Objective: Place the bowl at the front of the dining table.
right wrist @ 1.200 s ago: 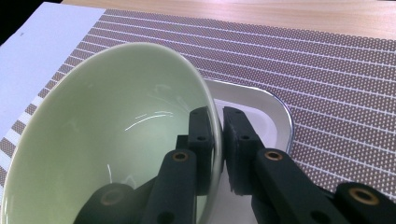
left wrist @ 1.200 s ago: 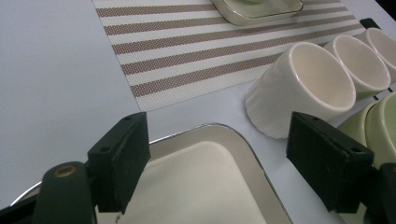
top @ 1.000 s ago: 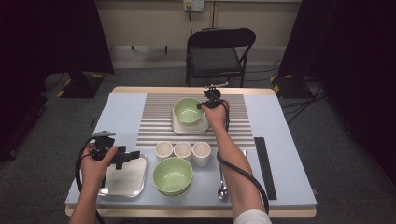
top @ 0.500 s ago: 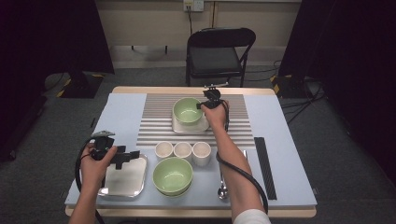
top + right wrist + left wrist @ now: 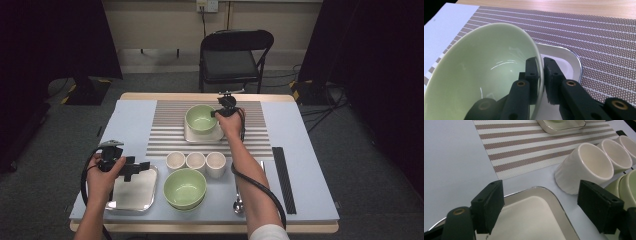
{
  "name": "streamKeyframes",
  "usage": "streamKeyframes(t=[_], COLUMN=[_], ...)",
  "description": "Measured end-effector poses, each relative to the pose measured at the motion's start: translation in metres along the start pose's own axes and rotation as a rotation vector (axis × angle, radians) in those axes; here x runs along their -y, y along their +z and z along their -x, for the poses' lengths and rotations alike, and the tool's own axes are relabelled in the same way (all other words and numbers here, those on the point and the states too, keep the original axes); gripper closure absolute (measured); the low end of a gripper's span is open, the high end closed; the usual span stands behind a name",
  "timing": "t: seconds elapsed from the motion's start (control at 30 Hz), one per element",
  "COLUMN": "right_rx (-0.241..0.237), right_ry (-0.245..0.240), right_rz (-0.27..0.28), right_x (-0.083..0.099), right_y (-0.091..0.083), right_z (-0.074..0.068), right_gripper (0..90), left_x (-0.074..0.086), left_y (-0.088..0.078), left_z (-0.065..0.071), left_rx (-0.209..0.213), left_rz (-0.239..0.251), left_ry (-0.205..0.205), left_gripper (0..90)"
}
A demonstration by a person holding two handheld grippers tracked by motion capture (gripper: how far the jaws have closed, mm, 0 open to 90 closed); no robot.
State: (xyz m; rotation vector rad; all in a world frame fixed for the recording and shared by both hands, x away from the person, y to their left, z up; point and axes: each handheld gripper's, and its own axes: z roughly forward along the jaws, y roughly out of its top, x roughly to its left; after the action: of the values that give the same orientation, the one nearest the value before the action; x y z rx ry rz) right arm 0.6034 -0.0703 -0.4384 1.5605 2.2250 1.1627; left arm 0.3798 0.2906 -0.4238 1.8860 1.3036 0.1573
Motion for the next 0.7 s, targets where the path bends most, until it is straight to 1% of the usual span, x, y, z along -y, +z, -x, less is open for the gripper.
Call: streamKeyframes(t=[0.1,0.2,0.43,0.7], right_rx=[0.017,0.014,0.028,0.037], right_ry=[-0.019,-0.011,-0.029,-0.036], right_rz=[-0.009,-0.007,-0.013,-0.015], right_x=[0.0012,0.0014,0.0008,0.0012], right_y=[0.0012,0.001,0.0008,-0.0006], right_z=[-0.0011,-0.001,-0.0026,-0.0019], right_gripper=[82.8,82.8,83.1,83.2], left_x=[0.0001,0.0001,0.0003,0.0004], left_y=[-0.0001,-0.0002,-0.0005,-0.0004], left_z=[0.0002,-0.0001,0.0001,0.0004], left_rx=[-0.001,-0.001,-0.004,-0.003], left_rz=[0.001,-0.001,0.001,-0.002], left_ry=[0.0,0.001,-0.001,0.004], left_gripper=[21.3,21.3,21.3,21.3])
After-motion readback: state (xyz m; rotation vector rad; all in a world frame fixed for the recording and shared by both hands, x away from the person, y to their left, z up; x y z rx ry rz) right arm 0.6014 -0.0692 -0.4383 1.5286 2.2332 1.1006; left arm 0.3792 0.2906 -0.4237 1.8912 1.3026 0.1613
